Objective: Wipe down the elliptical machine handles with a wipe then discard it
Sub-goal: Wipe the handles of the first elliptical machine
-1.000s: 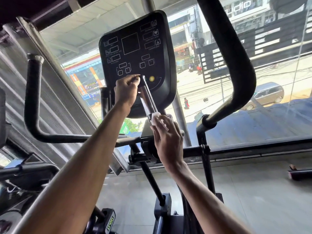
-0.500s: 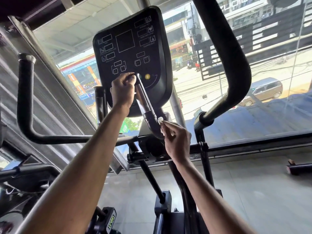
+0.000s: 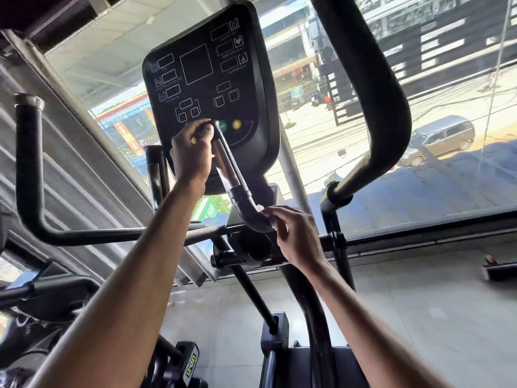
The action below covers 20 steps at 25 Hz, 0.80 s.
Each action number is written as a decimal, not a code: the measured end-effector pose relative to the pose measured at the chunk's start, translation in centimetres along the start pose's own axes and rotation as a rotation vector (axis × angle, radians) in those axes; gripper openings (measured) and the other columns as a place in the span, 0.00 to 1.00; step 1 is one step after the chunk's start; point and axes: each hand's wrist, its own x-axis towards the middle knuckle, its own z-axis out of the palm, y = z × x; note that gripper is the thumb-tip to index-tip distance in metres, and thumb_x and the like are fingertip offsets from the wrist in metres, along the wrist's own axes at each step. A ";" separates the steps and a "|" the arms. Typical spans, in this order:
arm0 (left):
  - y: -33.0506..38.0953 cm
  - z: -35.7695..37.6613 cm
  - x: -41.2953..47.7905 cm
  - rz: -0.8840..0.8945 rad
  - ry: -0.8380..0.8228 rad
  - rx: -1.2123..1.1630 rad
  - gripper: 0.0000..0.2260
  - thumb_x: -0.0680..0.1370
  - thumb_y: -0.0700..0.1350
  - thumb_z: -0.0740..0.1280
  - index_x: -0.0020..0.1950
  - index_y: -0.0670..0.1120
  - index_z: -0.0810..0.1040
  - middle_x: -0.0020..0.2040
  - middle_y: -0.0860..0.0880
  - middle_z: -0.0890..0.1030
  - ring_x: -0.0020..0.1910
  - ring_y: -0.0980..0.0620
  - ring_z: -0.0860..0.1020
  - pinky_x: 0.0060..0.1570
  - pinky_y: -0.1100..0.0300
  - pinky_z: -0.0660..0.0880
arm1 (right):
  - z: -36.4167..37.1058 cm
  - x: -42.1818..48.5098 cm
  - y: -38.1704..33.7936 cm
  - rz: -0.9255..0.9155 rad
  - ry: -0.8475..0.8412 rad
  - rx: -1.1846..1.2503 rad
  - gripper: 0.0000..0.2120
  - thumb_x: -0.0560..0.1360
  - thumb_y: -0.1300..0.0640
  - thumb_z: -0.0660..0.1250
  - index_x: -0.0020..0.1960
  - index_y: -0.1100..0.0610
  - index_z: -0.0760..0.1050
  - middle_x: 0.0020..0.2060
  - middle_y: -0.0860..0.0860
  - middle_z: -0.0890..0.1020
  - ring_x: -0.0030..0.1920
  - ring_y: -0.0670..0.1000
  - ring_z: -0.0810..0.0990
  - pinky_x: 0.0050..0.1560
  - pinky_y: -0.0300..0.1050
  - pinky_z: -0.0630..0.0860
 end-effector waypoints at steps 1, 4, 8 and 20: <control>0.1 0.0 -0.1 0.001 0.002 -0.005 0.09 0.75 0.49 0.67 0.51 0.55 0.86 0.48 0.54 0.87 0.49 0.55 0.84 0.52 0.55 0.82 | 0.2 0.1 0.5 0.005 0.007 -0.046 0.13 0.76 0.67 0.71 0.55 0.54 0.85 0.51 0.46 0.87 0.51 0.46 0.84 0.56 0.43 0.80; 0.1 0.2 -0.2 0.019 0.009 0.013 0.10 0.77 0.47 0.67 0.55 0.51 0.86 0.50 0.53 0.87 0.48 0.58 0.83 0.44 0.63 0.80 | 0.9 0.2 1.5 0.058 0.029 -0.080 0.13 0.75 0.68 0.71 0.54 0.53 0.86 0.52 0.46 0.87 0.53 0.48 0.84 0.58 0.46 0.80; 0.1 0.3 -0.4 0.051 0.025 0.024 0.11 0.79 0.44 0.66 0.57 0.49 0.85 0.51 0.52 0.86 0.48 0.59 0.82 0.42 0.65 0.79 | 1.3 -1.3 2.6 0.061 0.127 -0.029 0.14 0.76 0.67 0.71 0.57 0.53 0.85 0.54 0.46 0.86 0.54 0.45 0.83 0.60 0.43 0.79; -1.1 2.6 -2.9 -0.355 -0.016 -0.249 0.22 0.78 0.63 0.67 0.61 0.48 0.80 0.51 0.44 0.86 0.47 0.42 0.85 0.54 0.46 0.82 | 1.6 -0.6 6.2 0.112 0.063 -0.092 0.12 0.78 0.61 0.70 0.59 0.52 0.84 0.56 0.47 0.86 0.55 0.46 0.84 0.61 0.44 0.79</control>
